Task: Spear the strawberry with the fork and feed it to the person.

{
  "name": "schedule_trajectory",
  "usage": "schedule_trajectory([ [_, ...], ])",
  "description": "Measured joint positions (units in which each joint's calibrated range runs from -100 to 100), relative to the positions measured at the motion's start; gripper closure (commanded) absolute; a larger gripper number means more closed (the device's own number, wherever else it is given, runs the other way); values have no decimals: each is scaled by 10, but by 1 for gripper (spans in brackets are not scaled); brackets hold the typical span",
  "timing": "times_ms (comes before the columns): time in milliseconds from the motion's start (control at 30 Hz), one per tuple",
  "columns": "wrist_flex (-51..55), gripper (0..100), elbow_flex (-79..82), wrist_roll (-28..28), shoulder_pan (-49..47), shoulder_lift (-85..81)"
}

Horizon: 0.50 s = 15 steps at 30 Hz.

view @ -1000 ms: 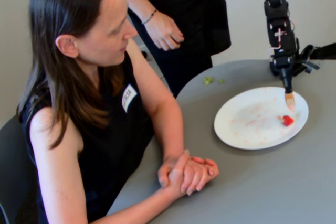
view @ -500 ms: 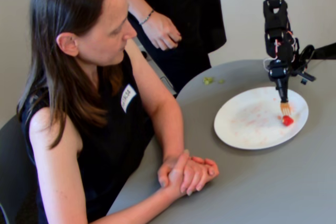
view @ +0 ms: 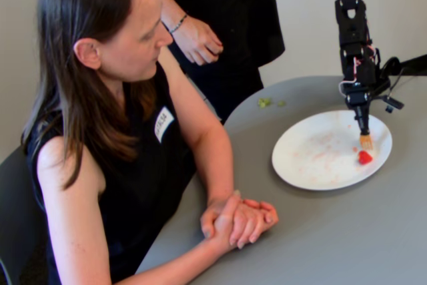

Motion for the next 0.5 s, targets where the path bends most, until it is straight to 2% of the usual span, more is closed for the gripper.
schedule_trajectory([
  [67,36,99,-53,8,0,0],
  [133,85,99,-193,10,0,10],
  [233,100,99,-321,10,0,56],
  [500,102,99,-328,0,0,99],
])
